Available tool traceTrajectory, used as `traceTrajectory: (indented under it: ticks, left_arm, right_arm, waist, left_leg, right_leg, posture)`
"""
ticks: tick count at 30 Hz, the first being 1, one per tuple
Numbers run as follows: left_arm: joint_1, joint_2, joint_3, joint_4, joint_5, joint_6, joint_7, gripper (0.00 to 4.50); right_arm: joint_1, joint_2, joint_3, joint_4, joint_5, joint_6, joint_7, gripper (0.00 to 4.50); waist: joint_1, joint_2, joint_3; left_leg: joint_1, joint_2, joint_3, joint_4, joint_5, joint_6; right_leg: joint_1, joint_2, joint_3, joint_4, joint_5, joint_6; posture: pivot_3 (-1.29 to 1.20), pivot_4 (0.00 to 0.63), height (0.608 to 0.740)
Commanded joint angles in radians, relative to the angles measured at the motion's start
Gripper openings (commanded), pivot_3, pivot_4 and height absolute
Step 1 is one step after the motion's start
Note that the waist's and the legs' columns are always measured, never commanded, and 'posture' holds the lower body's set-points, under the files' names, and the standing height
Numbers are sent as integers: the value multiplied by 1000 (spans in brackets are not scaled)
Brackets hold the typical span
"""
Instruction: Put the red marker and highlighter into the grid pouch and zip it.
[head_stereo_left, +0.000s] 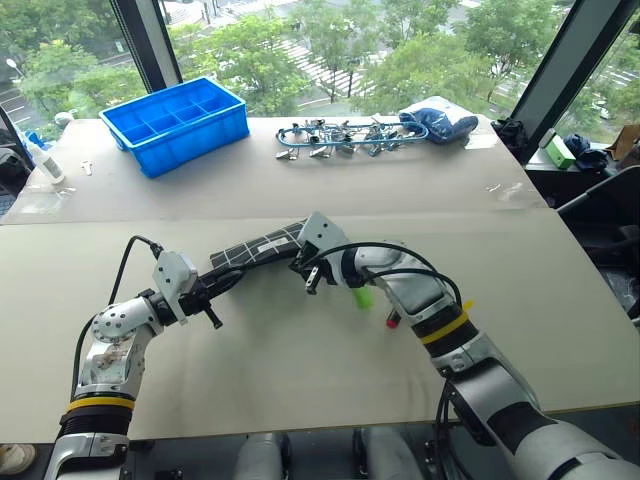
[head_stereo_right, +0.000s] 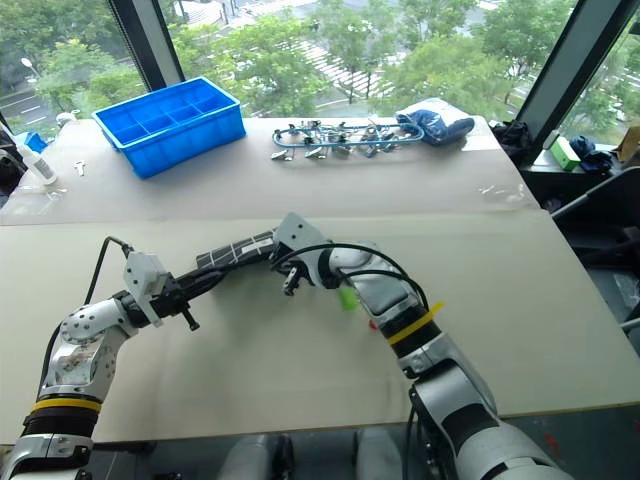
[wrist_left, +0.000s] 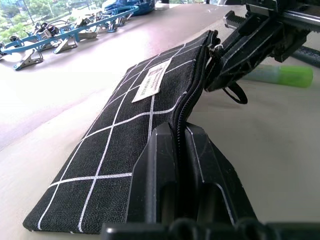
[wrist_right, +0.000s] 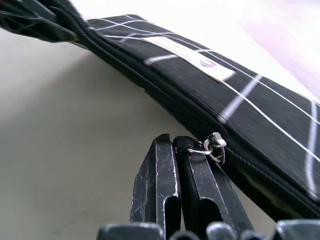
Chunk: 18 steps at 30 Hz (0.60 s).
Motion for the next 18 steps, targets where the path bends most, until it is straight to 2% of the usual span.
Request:
traceTrajectory:
  ticks: [1, 8, 12, 18]
  left_arm:
    - [-12, -6, 12, -35, -8, -1, 5, 0]
    - [-20, -11, 8, -29, -6, 1, 1, 0]
    - [-21, -16, 7, -30, -4, 3, 1, 0]
    - [-15, -21, 12, -37, 2, 8, -1, 0]
  right_arm:
    - [-88, 61, 8, 45, -23, -63, -14, 44]
    - [-130, 126, 51, 67, -22, -57, 62, 44]
    - [-123, 129, 83, 65, -32, -55, 111, 44]
    - [-131, 92, 61, 114, -70, -83, 103, 44]
  waist:
    - [0, 0, 0]
    - [0, 0, 0]
    - [1, 0, 0]
    - [-1, 0, 0]
  left_leg:
    - [0, 0, 0, 0, 0, 0]
    - [0, 0, 0, 0, 1, -1]
    - [-1, 0, 0, 0, 1, -1]
    - [-1, 0, 0, 0, 1, -1]
  right_leg:
    - [0, 0, 0, 0, 0, 0]
    - [0, 0, -1, 1, 0, 0]
    - [0, 0, -1, 1, 0, 0]
    - [0, 0, -1, 1, 0, 0]
  posture:
    - [0, 150, 740]
    - [0, 150, 740]
    - [0, 150, 740]
    - [0, 150, 740]
